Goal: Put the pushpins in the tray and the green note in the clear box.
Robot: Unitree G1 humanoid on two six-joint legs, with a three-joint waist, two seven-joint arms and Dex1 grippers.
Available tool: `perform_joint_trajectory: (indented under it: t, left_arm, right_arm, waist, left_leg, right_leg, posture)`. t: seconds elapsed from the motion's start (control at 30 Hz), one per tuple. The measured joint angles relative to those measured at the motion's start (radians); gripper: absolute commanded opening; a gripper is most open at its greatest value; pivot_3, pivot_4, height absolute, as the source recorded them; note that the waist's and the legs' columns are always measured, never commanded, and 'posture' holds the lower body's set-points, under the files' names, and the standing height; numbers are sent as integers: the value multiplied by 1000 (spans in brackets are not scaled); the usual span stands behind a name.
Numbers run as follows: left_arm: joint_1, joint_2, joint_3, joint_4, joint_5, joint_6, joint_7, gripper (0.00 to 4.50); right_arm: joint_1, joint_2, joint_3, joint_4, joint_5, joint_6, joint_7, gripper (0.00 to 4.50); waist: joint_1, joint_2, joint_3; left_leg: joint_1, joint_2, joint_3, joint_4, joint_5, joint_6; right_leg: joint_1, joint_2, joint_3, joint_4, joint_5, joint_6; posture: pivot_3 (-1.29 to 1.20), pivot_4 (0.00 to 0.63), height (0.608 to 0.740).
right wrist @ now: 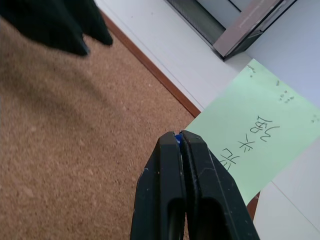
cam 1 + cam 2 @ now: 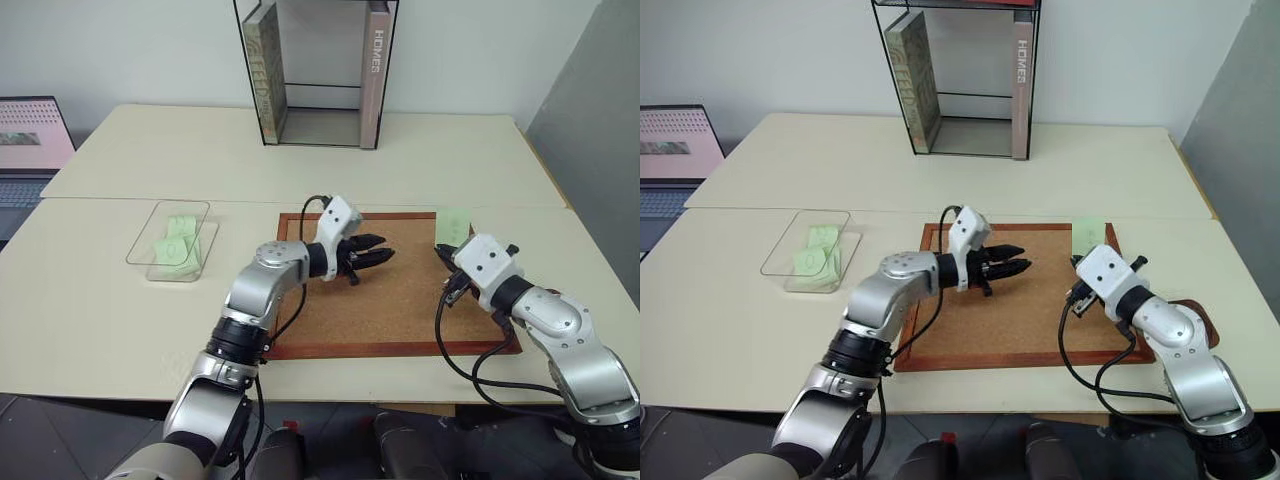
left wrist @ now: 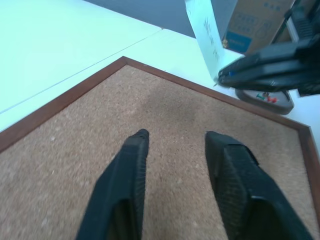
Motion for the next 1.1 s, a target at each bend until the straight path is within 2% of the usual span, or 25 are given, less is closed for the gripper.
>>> perform_joint_trajectory:
  t: [0.23, 0.43, 0.83, 0.87, 0.9, 1.1]
  left_arm:
    - [-7, -39, 31, -40, -114, 99, -1, 4053]
    - [-23, -107, 58, -27, -174, 128, 44, 4053]
    - [-96, -195, 62, 179, -169, 34, 97, 4053]
    - [-101, -196, 55, 191, -166, 25, 93, 3698]
    - [-107, -198, 53, 203, -164, 14, 85, 3637]
    - [-145, -194, 56, 263, -160, -16, 57, 2301]
  right_arm:
    - [2, -54, 33, 51, -106, -137, 17, 0]
    - [-23, -53, 44, 48, -141, -187, 51, 0]
    - [-28, -17, 78, -3, -176, -183, 104, 0]
    - [-28, -13, 80, -5, -179, -181, 105, 0]
    - [-28, -11, 81, -8, -181, -179, 107, 0]
    - [-29, 7, 81, -12, -198, -172, 123, 0]
  waist:
    - [0, -1, 0]
    - [1, -1, 0]
    - [2, -1, 0]
    - [2, -1, 0]
    - [2, -1, 0]
    - [1, -1, 0]
  left_leg:
    - [0, 0, 0, 1, 0, 0]
    - [0, 0, 0, 1, 0, 0]
    - [0, 0, 0, 1, 0, 0]
    - [0, 0, 0, 1, 0, 0]
    - [0, 0, 0, 1, 0, 0]
    - [0, 0, 0, 1, 0, 0]
  right_leg:
    - [0, 0, 0, 0, 0, 0]
    - [1, 0, 0, 0, 0, 0]
    - [1, 0, 0, 0, 0, 0]
    - [1, 0, 0, 0, 0, 0]
    - [1, 0, 0, 0, 0, 0]
    - [1, 0, 0, 0, 0, 0]
  posture:
    - [0, 150, 740]
    - [0, 150, 740]
    - [0, 150, 740]
    - [0, 150, 740]
    - [0, 150, 740]
    - [0, 150, 740]
